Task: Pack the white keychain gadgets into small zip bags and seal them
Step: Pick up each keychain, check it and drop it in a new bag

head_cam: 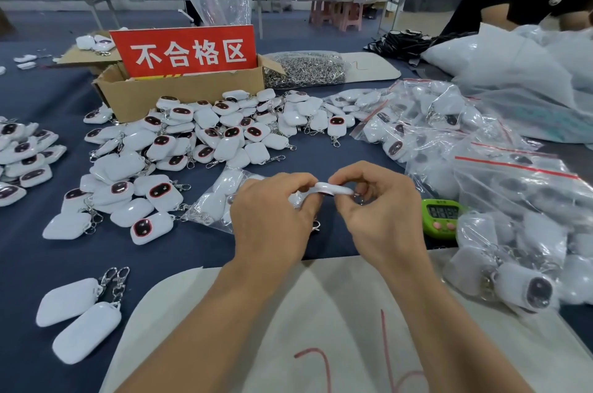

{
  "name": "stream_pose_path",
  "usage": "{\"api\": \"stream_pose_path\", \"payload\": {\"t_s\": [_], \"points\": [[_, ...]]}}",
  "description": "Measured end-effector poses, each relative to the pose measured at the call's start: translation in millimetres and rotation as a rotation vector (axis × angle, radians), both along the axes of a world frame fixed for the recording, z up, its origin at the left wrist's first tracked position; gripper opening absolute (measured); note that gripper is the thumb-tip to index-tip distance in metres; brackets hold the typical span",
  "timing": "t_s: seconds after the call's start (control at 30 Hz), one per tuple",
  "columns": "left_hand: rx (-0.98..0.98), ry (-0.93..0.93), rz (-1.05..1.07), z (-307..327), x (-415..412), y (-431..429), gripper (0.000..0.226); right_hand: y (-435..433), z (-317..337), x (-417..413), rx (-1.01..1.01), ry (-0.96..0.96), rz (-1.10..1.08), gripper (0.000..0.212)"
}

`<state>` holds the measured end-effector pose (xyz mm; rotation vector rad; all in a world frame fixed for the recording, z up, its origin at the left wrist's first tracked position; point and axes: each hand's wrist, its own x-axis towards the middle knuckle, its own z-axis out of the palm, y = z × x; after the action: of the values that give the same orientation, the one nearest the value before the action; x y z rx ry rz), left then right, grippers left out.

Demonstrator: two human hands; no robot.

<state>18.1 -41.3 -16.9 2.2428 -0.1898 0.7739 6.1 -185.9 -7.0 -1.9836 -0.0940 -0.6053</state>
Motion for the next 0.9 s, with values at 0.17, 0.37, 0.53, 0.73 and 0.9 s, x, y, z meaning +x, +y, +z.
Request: {"api": "stream_pose_path", "payload": {"t_s": [0.17, 0.37, 0.53, 0.73, 0.9], "points": [[-0.072, -0.084, -0.077, 1.2, -3.8, -3.9, 0.032, -1.2, -0.3, 2.2, 0.064, -0.003, 0.012, 0.030], [-0.102, 0.002, -0.218, 3.0, -4.4, -2.0, 0.065, 0.8, 10.4, -0.1, 0.493, 0.144, 0.141, 0.020], [-0.132, 0.034, -0.182, 5.3, -3.6, -2.5, 0.032, -0.4, 11.1, 0.4, 0.696, 0.286, 0.166, 0.013], [0.005, 0.069, -0.145, 9.8, -2.2, -1.6, 0.023, -2.0, 11.6, -0.7, 0.570, 0.271, 0.203, 0.019], [-0.006, 0.078, -0.162, 6.5, -1.2, -3.7, 0.037, -4.7, 10.9, 2.0, 0.548, 0.293, 0.180, 0.025]]}}
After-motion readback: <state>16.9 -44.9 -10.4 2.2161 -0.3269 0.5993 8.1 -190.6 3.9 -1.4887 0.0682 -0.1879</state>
